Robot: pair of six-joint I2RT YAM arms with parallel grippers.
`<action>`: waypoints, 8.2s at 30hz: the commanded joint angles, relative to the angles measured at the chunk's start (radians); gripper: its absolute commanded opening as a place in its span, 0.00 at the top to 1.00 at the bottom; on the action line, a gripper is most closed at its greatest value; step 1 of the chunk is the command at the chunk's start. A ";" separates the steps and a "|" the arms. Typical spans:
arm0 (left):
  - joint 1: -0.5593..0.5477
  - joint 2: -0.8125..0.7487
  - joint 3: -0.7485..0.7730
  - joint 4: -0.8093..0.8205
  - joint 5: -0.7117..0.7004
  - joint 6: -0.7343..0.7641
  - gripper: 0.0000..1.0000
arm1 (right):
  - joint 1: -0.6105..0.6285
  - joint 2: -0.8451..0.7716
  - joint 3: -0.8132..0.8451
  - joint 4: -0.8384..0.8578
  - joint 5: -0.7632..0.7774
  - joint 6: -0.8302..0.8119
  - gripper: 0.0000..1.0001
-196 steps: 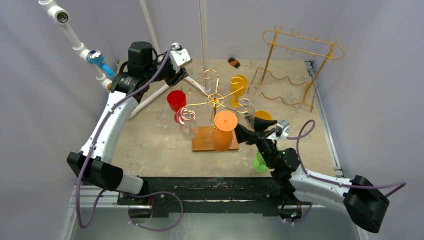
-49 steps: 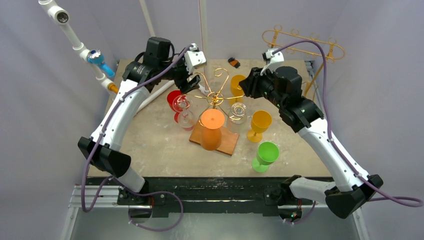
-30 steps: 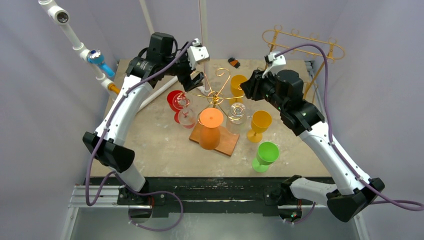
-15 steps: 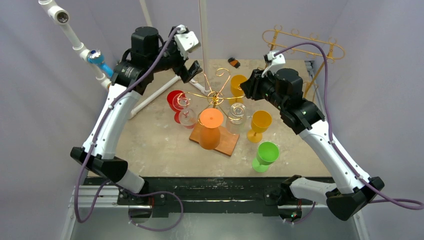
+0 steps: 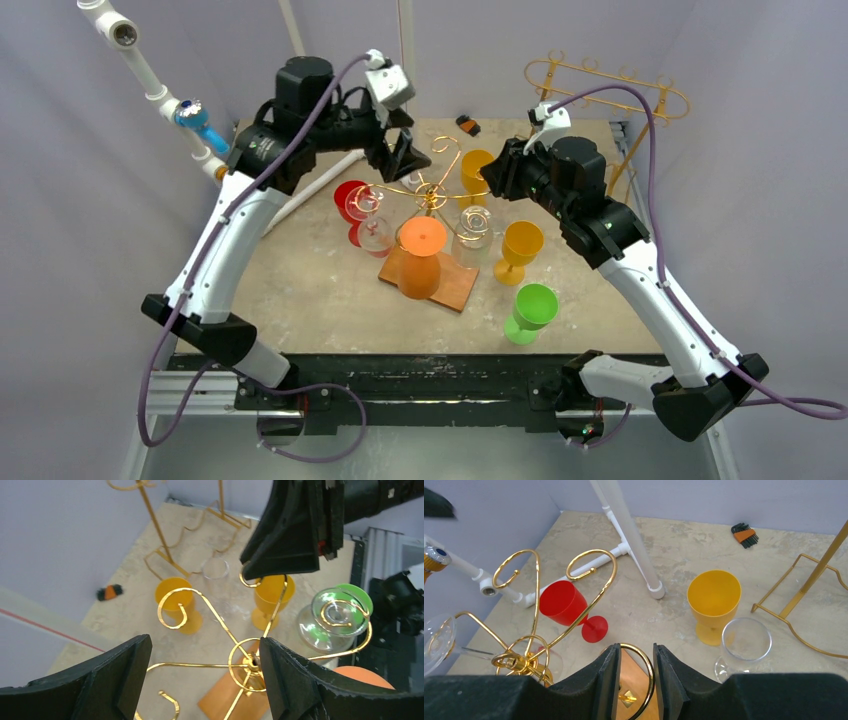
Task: Place the wine glass upside down on the wine glass rack
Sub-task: Adjust the wine rack at the center of the board.
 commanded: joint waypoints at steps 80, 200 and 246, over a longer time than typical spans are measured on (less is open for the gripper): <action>-0.171 0.051 -0.074 -0.268 -0.227 0.290 0.88 | 0.015 0.378 0.477 -0.201 -0.019 -0.115 0.51; -0.201 0.043 -0.122 -0.063 -0.341 0.410 0.91 | 0.108 0.054 0.093 -0.399 -0.042 -0.071 1.00; -0.200 0.059 -0.173 -0.010 -0.450 0.487 0.95 | 0.104 -0.294 -0.094 -0.371 0.071 0.213 1.00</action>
